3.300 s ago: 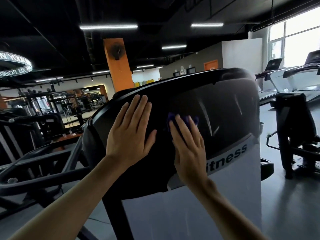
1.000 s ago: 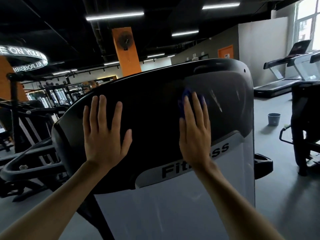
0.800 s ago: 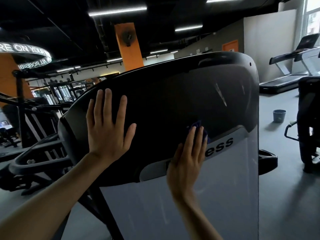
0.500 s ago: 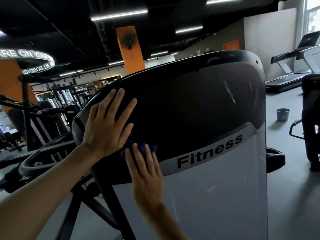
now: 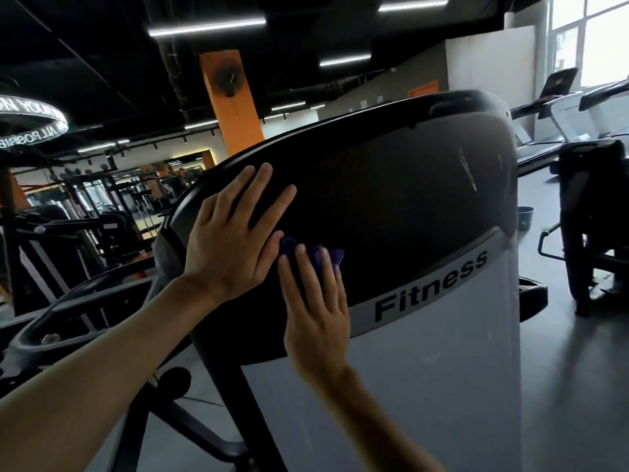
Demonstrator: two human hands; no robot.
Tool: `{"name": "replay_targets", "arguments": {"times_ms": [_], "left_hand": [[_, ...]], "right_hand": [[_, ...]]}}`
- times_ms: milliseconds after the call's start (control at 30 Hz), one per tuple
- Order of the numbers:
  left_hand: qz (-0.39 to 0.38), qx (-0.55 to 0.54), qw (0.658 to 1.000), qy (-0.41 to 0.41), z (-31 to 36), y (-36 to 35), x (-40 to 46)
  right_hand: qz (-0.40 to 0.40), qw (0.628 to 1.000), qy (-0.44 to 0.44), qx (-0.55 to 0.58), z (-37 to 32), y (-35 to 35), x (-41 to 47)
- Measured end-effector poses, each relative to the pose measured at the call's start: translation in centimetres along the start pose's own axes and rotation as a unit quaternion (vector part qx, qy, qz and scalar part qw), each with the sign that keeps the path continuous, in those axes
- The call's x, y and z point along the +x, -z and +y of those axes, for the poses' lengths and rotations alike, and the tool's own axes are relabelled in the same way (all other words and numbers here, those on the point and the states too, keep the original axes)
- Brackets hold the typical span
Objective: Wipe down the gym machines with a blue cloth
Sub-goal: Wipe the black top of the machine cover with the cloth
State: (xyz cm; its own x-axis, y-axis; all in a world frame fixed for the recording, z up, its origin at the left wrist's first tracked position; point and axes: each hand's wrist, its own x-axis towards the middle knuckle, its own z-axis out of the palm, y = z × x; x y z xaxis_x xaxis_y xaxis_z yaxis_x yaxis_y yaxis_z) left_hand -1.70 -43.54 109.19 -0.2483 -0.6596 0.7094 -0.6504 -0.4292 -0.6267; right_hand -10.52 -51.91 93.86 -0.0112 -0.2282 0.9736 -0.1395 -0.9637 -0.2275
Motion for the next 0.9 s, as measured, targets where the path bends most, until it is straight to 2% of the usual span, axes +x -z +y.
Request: {"name": "replay_targets", "arguments": {"times_ms": [33,67,133,200,233,300,333,367,400,433,500,567,600,633,700,733,800,833,867,900], "left_hand": [[-0.002,-0.005,1.0,-0.001,0.0,0.0,-0.1],[-0.003,-0.009,1.0,-0.001,0.0,-0.1,-0.1],[0.002,-0.014,1.0,0.003,0.0,-0.1,-0.2],[0.008,-0.016,1.0,0.006,0.2,-0.1,-0.2],[0.009,-0.016,1.0,0.007,0.2,-0.1,-0.2],[0.007,-0.015,1.0,0.009,0.2,-0.1,-0.2],[0.006,-0.017,1.0,0.009,0.2,-0.2,-0.3],[0.006,-0.021,1.0,0.009,0.2,-0.2,-0.3],[0.008,-0.025,1.0,0.009,0.2,-0.2,-0.3],[0.012,-0.028,0.999,0.01,0.1,-0.2,-0.3],[0.017,-0.033,0.999,0.006,-0.1,-0.2,-0.4],[0.014,-0.036,0.999,-0.012,-0.2,-0.2,-0.8],[0.015,-0.034,0.999,-0.017,-0.2,-0.3,-1.0],[0.016,-0.033,0.999,-0.019,-0.2,-0.3,-1.2],[0.021,-0.035,0.999,-0.018,-0.2,-0.4,-1.3],[0.024,-0.034,0.999,-0.015,-0.1,-0.5,-1.3],[0.03,-0.034,0.999,-0.012,0.0,-0.5,-1.2],[0.033,-0.036,0.999,-0.014,0.0,-0.4,-1.2],[0.037,-0.04,0.998,-0.014,0.0,-0.4,-1.2],[0.04,-0.044,0.998,-0.009,0.0,-0.5,-1.2]], "right_hand": [[-0.028,0.997,0.069,-0.016,1.7,0.6,0.1],[-0.048,0.993,0.102,-0.027,3.4,1.4,0.7],[-0.042,0.995,0.073,-0.046,6.4,2.9,2.6],[0.019,0.996,-0.088,-0.03,8.8,3.8,5.1],[0.062,0.979,-0.192,0.005,9.3,4.0,6.4],[0.136,0.918,-0.368,0.067,8.4,3.5,8.9],[0.15,0.899,-0.407,0.068,7.0,3.0,9.6],[0.152,0.9,-0.404,0.059,5.1,2.4,9.7],[0.146,0.921,-0.357,0.052,3.1,1.8,9.2],[0.122,0.953,-0.273,0.046,1.2,1.2,8.2],[0.031,0.998,-0.051,0.014,-0.6,0.5,5.2],[-0.036,0.994,0.102,-0.027,2.1,1.1,4.4],[-0.055,0.99,0.118,-0.049,3.9,1.8,4.9],[-0.056,0.992,0.096,-0.068,5.4,2.5,5.6],[0.001,0.997,-0.055,-0.055,8.0,3.4,7.3],[0.046,0.986,-0.161,-0.012,8.7,3.7,8.5],[0.114,0.931,-0.342,0.062,7.8,3.3,10.8],[0.12,0.914,-0.381,0.066,6.2,2.9,11.5],[0.112,0.92,-0.37,0.058,4.4,2.4,11.7],[0.094,0.948,-0.302,0.039,2.6,1.9,11.1]]}}
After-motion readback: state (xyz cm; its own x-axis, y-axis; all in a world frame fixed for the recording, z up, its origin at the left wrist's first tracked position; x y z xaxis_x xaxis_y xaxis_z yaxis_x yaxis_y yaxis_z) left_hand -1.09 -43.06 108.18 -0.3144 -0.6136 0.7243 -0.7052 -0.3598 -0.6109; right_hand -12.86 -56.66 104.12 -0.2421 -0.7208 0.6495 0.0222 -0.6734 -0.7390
